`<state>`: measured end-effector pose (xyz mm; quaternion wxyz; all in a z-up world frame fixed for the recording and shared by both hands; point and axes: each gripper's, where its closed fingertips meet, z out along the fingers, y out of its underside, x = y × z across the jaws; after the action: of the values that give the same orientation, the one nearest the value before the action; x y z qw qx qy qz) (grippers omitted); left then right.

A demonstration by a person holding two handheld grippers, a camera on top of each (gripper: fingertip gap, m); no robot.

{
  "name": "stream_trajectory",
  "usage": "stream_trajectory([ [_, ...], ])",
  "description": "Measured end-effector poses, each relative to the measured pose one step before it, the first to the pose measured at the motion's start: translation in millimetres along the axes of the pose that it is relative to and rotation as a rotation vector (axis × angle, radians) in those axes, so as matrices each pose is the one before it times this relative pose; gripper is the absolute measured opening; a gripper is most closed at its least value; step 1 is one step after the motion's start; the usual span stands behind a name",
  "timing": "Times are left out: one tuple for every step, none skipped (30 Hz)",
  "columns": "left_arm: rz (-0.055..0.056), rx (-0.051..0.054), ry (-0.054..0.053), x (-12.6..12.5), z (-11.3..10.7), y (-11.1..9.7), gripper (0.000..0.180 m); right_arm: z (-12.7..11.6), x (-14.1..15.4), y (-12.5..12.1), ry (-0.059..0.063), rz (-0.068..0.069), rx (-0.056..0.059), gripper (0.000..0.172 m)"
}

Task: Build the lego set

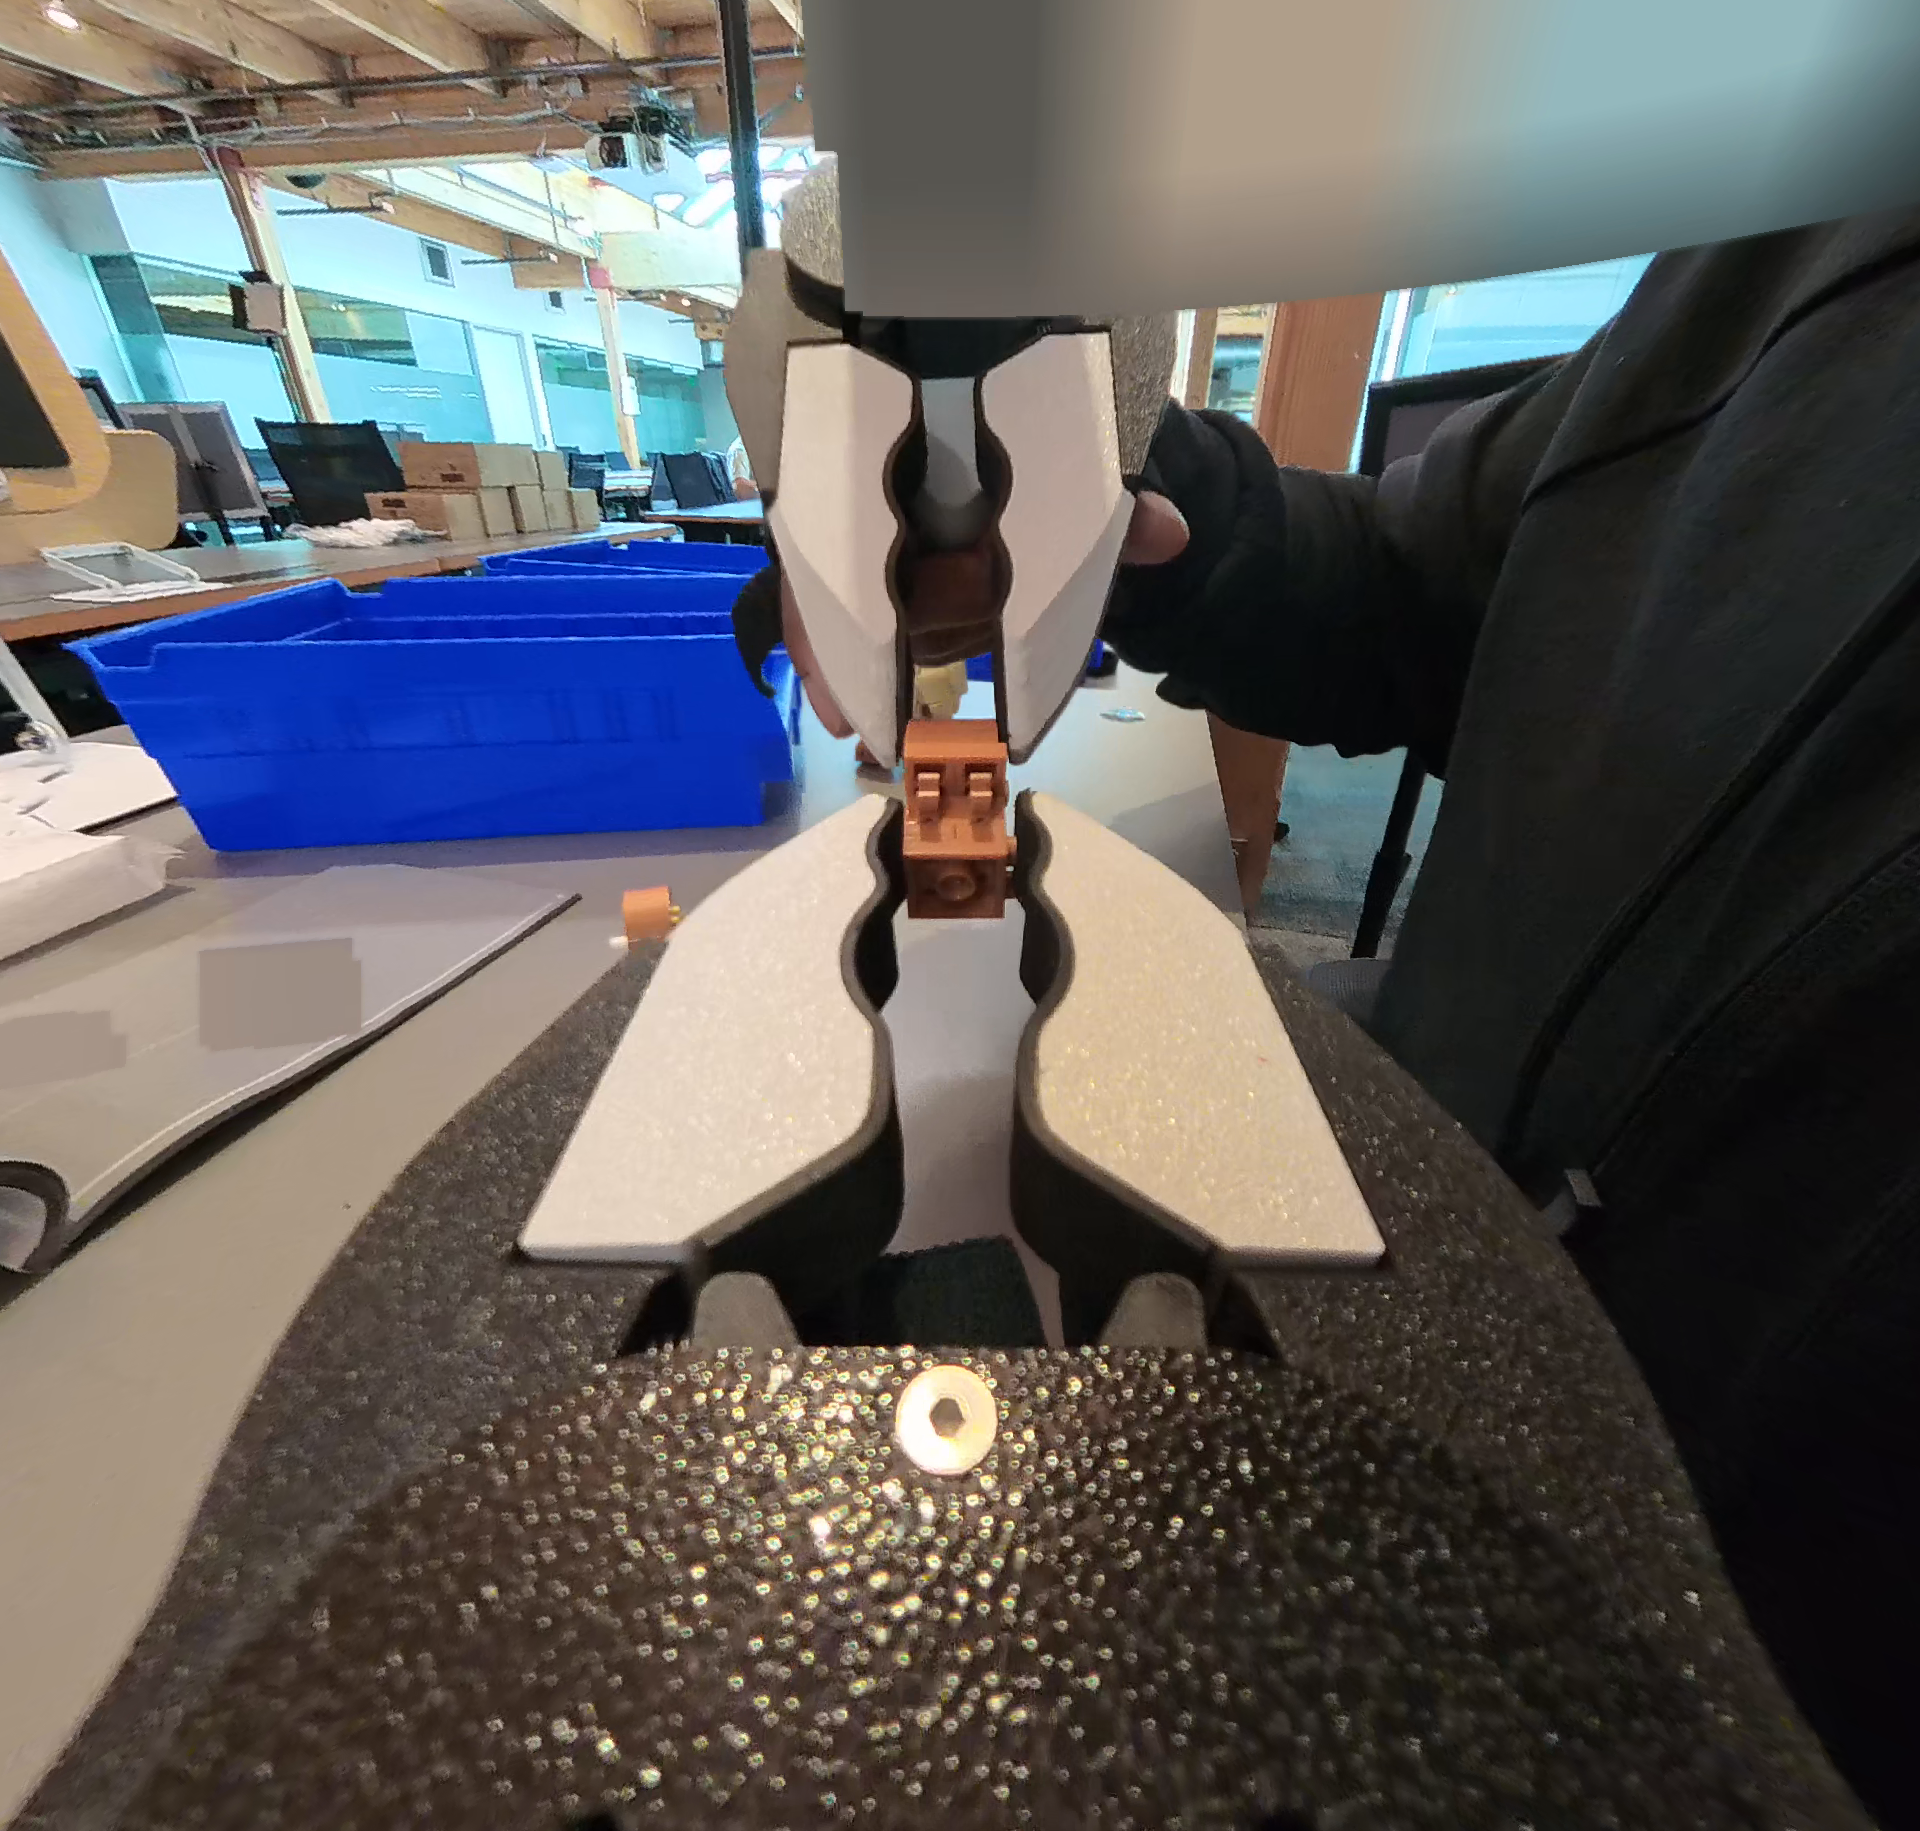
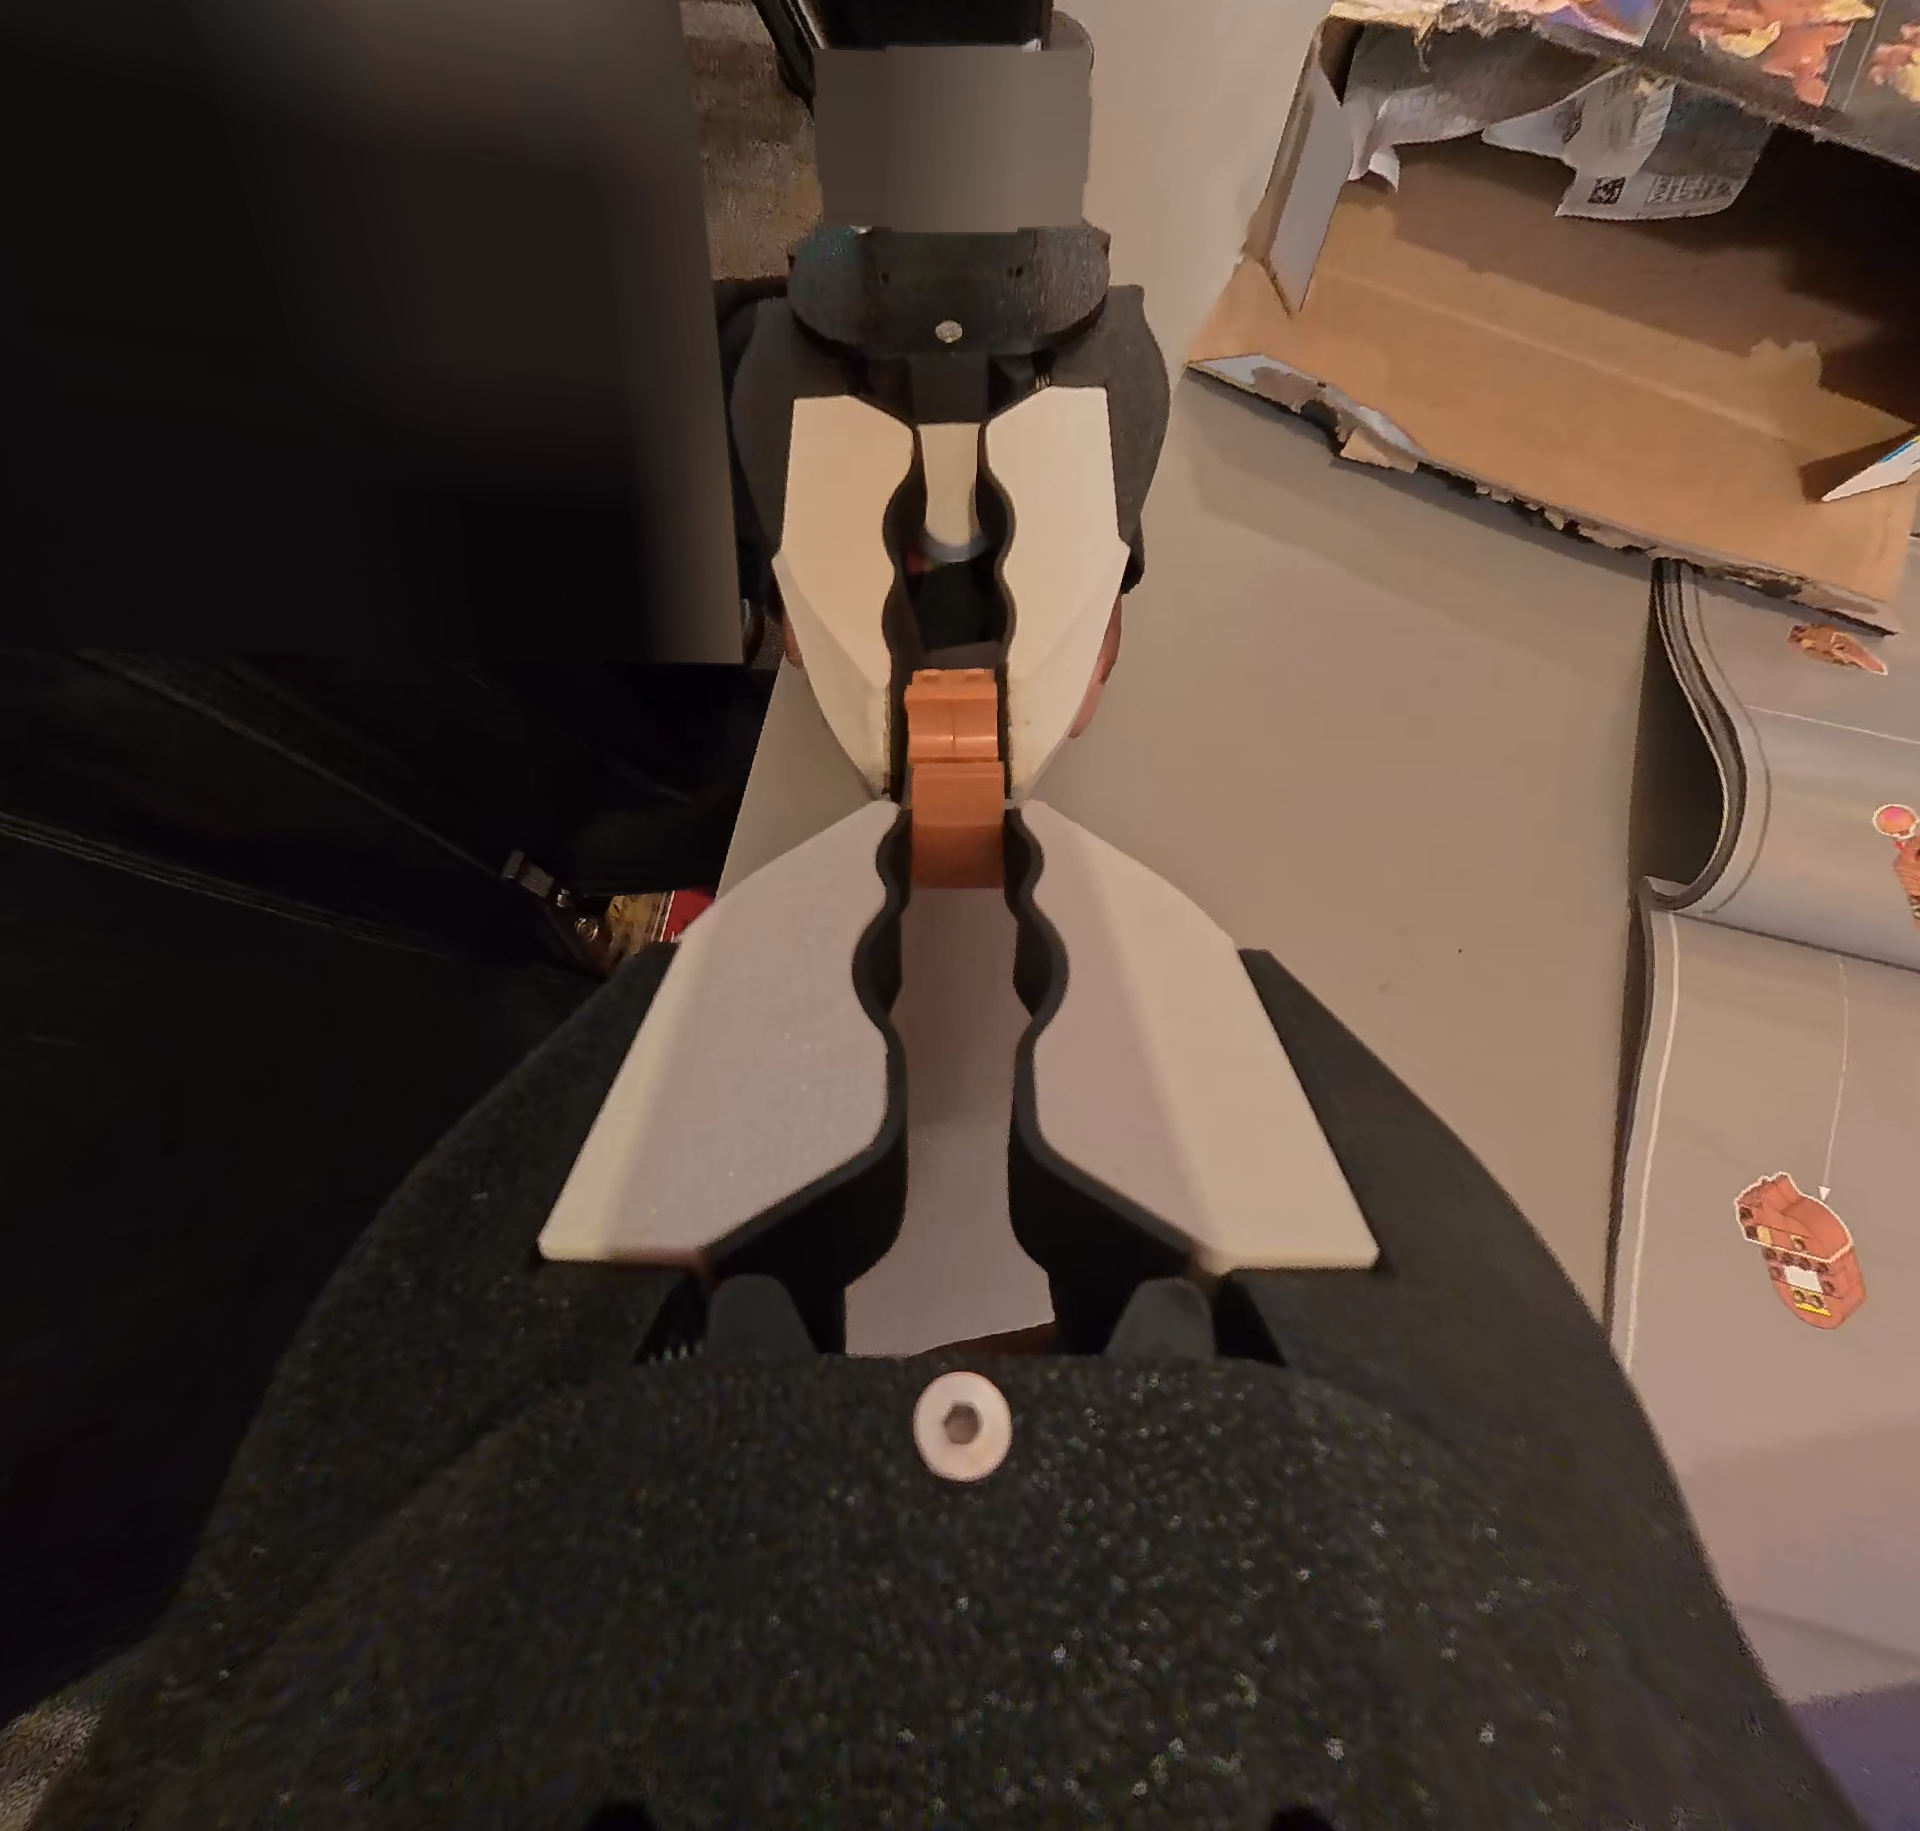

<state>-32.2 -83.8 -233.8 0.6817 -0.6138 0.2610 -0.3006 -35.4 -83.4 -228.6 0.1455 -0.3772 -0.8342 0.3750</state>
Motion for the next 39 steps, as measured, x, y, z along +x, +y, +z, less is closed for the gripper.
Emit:
stream_trajectory([
  [0.002, 0.0081, -0.0023, 0.0, -0.28, -0.94, 0.019, -0.18, -0.04, -0.85, 0.003, -0.0048, -0.0092, 0.016],
  [0.0015, 0.0088, -0.0025, 0.02, -0.37, -1.06, 0.019, -0.24, -0.11, -1.08, 0.0032, -0.0053, -0.0093, 0.016],
  [0.0028, 0.0105, -0.0031, 0.07, -0.59, -1.43, 0.019, -0.31, 0.0, -1.36, 0.0031, -0.0042, -0.0088, 0.016],
  [0.0038, 0.0112, -0.0029, 0.16, -0.55, -1.44, 0.019, -0.32, -0.22, -1.54, 0.0025, -0.0051, -0.0083, 0.016],
  [0.0034, 0.0107, -0.0016, 0.36, -0.58, -1.48, 0.019, -0.33, -0.37, -1.61, 0.0013, -0.006, -0.0073, 0.016],
  [0.0026, 0.0094, -0.0005, 0.55, -0.65, -1.43, 0.019, -0.24, -0.62, -1.53, 0.0004, -0.0058, -0.0082, 0.017],
  [0.0033, 0.0079, 0.0006, 0.71, -0.7, -1.14, 0.019, -0.08, -0.75, -1.28, 0.0, -0.0063, -0.0085, 0.017],
  [0.0037, 0.0076, -0.0008, 0.43, -0.77, -1.22, 0.019, 0.06, -0.48, -1.34, 0.0022, -0.0071, -0.0081, 0.017],
  [0.0036, 0.0082, -0.0007, 0.53, -0.78, -1.43, 0.019, 0.07, -0.52, -1.25, 0.0017, -0.0062, -0.0079, 0.017],
  [0.0028, 0.0175, 0.0019, 0.93, -0.96, -2.83, 0.019, 0.69, -1.09, -0.57, -0.0015, -0.005, -0.0118, 0.017],
  [0.0022, 0.0112, 0.0031, 0.98, -0.81, -2.02, 0.019, 1.04, -1.24, -0.7, -0.002, -0.0065, -0.009, 0.018],
  [0.003, -0.0004, -0.0039, -0.21, -0.8, -0.03, 0.019, 0.22, -0.42, -1.47, 0.0038, -0.0052, -0.0031, 0.017],
  [-0.0117, -0.003, -0.0062, -1.16, -0.79, 0.59, 0.019, -0.11, 1.64, -1.07, 0.0162, -0.0043, -0.0041, 0.016],
  [-0.0148, 0.0013, 0.0, -0.63, -0.75, 0.26, 0.019, 0.14, 0.94, -1.48, 0.0101, -0.0006, 0.0015, 0.016],
  [-0.0049, 0.0044, 0.0028, 0.3, -0.47, -0.34, 0.019, 0.52, -0.91, -1.1, -0.0032, 0.0037, 0.0008, 0.017],
  [0.0045, 0.0014, 0.0006, 0.62, -0.12, -0.43, 0.019, 0.59, -0.83, -0.18, -0.0037, 0.0004, -0.0041, 0.017],
  [0.0061, -0.003, -0.0014, 0.37, 0.08, 0.46, 0.019, 0.49, -0.49, 0.13, -0.0015, -0.0023, -0.0052, 0.017],
  [-0.0001, 0.0, 0.0005, 0.29, -0.11, 0.18, 0.019, 0.19, -0.24, 0.09, 0.0009, -0.0021, -0.0039, 0.018],
  [-0.002, 0.0035, 0.0024, 0.46, -0.32, -0.49, 0.019, 0.09, 0.03, -0.58, 0.0021, 0.0005, 0.0001, 0.018],
  [-0.0022, 0.0041, 0.0025, 0.35, -0.4, -0.7, 0.019, -0.16, -0.34, -0.66, -0.0004, 0.0013, 0.0013, 0.019],
  [-0.0026, 0.0029, 0.0013, 0.15, -0.3, -0.4, 0.019, -0.07, -0.04, -0.73, 0.0017, -0.0003, 0.0006, 0.019],
  [-0.001, 0.0009, 0.001, 0.14, -0.14, -0.17, 0.019, 0.14, -0.21, -0.09, 0.0013, -0.0017, -0.0022, 0.019],
  [0.0006, 0.0008, 0.0004, 0.09, -0.01, -0.12, 0.019, 0.14, -0.07, -0.28, 0.0013, -0.0018, -0.0013, 0.019],
  [-0.0013, 0.0016, 0.0011, 0.17, -0.12, -0.16, 0.019, -0.1, -0.07, -0.36, 0.001, -0.0001, 0.0, 0.019],
  [-0.0032, 0.0025, 0.0008, -0.02, -0.06, -0.29, 0.019, -0.06, 0.41, -0.44, 0.003, -0.0002, 0.001, 0.02],
  [-0.0035, 0.0044, -0.0001, -0.17, -0.27, -0.62, 0.019, -0.23, 0.68, -0.66, 0.0053, 0.0005, 0.0034, 0.021],
  [-0.0047, 0.0038, 0.0011, -0.14, -0.25, -0.53, 0.019, -0.27, 0.56, -0.44, 0.0025, 0.0021, 0.0035, 0.022],
  [-0.0047, 0.0037, 0.0014, -0.04, -0.07, -0.37, 0.019, -0.32, 0.51, -0.41, 0.0017, 0.0015, 0.004, 0.023],
  [-0.0047, 0.003, 0.0002, -0.13, -0.03, -0.36, 0.019, -0.16, 0.61, -0.34, 0.0029, 0.0011, 0.0049, 0.025],
  [-0.0052, 0.0054, -0.0017, -0.48, 0.0, -0.72, 0.019, 0.16, 0.19, 0.4, 0.0007, 0.0004, 0.0006, 0.028],
  [-0.0072, 0.0065, 0.0016, -0.11, -0.16, -0.84, 0.019, 0.05, -0.21, 0.63, 0.0008, -0.0025, 0.0005, 0.03],
  [-0.0079, 0.0061, 0.0009, -0.37, -0.28, -0.73, 0.019, -0.22, -0.21, 0.59, 0.0021, -0.0028, 0.004, 0.032],
  [-0.0061, 0.0052, -0.0012, -0.62, -0.32, -0.7, 0.019, -0.46, -0.12, 0.56, 0.0041, 0.0019, 0.0068, 0.033],
  [-0.0055, 0.0046, -0.002, -0.84, -0.43, -0.66, 0.019, -0.78, -0.4, 0.12, 0.0024, 0.0044, 0.013, 0.035],
  [-0.0067, 0.0047, -0.0011, -0.78, -0.43, -0.69, 0.019, -1.31, -0.44, -0.35, 0.0029, 0.0081, 0.0203, 0.036],
  [-0.0088, 0.006, -0.0003, -0.74, -0.46, -0.72, 0.019, -1.75, 0.55, -0.46, 0.0079, 0.0136, 0.0239, 0.036],
  [-0.0108, 0.0063, 0.0001, -0.91, -0.38, -0.79, 0.019, -1.89, 1.31, -0.67, 0.0115, 0.016, 0.0275, 0.036],
  [-0.0112, 0.0067, 0.0008, -0.87, -0.29, -0.85, 0.019, -2.1, 1.9, -1.18, 0.0129, 0.0183, 0.0314, 0.035],
  [-0.0115, 0.0075, 0.0039, -0.45, -0.1, -0.93, 0.019, -2.08, 1.75, -1.56, 0.0093, 0.0214, 0.0335, 0.034],
])
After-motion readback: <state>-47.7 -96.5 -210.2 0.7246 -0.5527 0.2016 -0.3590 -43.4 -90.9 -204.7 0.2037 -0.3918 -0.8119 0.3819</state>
